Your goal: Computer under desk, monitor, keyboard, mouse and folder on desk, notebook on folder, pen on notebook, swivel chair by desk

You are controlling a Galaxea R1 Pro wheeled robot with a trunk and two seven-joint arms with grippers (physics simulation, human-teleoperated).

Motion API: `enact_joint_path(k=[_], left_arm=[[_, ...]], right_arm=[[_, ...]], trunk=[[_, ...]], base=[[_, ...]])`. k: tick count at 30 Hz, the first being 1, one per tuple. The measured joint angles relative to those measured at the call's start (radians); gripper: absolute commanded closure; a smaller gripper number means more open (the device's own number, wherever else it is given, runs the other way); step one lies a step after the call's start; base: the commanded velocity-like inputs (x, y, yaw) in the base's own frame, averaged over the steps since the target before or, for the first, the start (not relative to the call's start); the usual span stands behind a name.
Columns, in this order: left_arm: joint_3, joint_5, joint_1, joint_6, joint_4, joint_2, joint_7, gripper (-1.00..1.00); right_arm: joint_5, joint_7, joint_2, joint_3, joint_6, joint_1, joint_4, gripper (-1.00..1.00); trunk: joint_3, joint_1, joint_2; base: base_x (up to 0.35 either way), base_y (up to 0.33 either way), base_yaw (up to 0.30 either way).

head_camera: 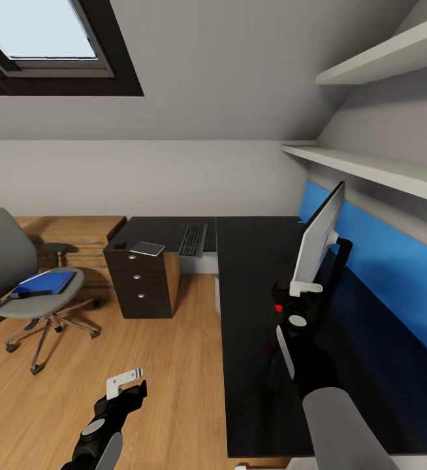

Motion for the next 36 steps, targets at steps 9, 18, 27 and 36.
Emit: enact_joint_path(k=[9,18,27,36], left_arm=[[-0.001,0.000,0.000,0.000,0.000,0.001,0.000,-1.00],[0.000,0.000,0.000,-0.001,0.000,0.001,0.000,-1.00],[0.000,0.000,0.000,-0.001,-0.002,0.001,0.001,-1.00],[0.001,0.000,0.000,-0.002,-0.005,0.001,0.002,-1.00]], right_arm=[[0.000,-0.017,0.000,-0.001,-0.001,0.000,-0.003,-1.00],[-0.002,-0.074,0.000,-0.002,-0.021,0.000,-0.003,-1.00],[-0.004,-0.121,0.000,-0.002,-0.022,0.000,-0.002,-1.00],[-0.007,-0.124,0.000,-0.002,-0.022,0.000,0.001,-1.00]], trunk=[[0.000,0.000,0.000],[0.000,0.000,0.000],[0.000,0.000,0.000],[0.000,0.000,0.000]], base=[[0.005,0.000,0.000],[0.023,-0.074,0.000],[-0.118,-0.112,0.000],[-0.208,-0.257,0.000]])
